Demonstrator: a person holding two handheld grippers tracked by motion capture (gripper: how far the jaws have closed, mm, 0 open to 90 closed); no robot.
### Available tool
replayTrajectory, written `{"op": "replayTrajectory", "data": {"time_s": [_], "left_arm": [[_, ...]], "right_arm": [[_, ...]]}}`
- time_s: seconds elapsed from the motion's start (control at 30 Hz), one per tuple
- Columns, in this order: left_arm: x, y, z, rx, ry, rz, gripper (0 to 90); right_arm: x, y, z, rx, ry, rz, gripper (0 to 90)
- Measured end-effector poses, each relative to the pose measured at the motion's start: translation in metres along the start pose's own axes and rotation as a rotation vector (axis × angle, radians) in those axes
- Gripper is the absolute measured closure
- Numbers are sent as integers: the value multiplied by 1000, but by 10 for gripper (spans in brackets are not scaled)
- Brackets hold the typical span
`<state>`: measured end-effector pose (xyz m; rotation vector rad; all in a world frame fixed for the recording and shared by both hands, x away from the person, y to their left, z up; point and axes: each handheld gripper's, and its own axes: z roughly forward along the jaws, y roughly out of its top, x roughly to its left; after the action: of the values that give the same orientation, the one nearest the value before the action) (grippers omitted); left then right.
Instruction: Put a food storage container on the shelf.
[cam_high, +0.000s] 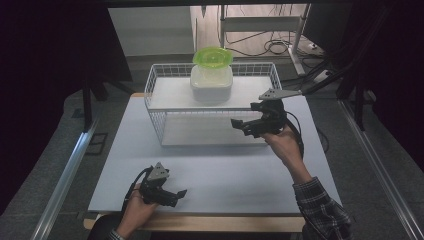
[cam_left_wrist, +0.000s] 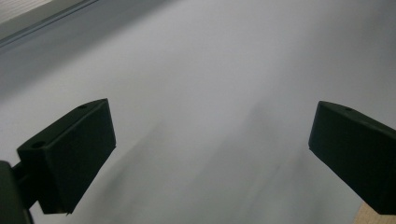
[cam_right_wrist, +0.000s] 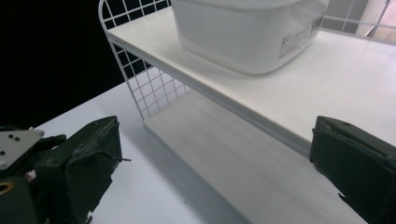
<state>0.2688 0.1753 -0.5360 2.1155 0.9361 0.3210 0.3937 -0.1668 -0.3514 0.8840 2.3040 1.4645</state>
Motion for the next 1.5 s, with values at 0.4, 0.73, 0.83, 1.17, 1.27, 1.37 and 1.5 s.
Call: {"op": "replayTrajectory", "data": {"time_s": [0.4,0.73,0.83,1.17,1.27,1.37,1.5], "left_arm": [[0,0,1,2,-1,3,3],[-1,0,0,-1,-14,2,4],[-2,1,-1,2,-24,4,6],[-1,2,-6,-28,-64,-25,19],[-1,3,-6,-31,-72,-29,22],[-1,3,-7,-32,-77,-31,25],[-1,3,-7,-32,-79,-31,28]], "right_arm": [[3,-26,0,-15,-25,-24,27],[5,-43,1,25,-43,-41,28],[6,-50,-1,33,-44,-38,27],[7,-75,0,66,-39,-25,17],[9,-80,0,71,-43,-26,5],[12,-84,-1,77,-49,-27,0],[16,-91,-5,88,-48,-36,0]]}}
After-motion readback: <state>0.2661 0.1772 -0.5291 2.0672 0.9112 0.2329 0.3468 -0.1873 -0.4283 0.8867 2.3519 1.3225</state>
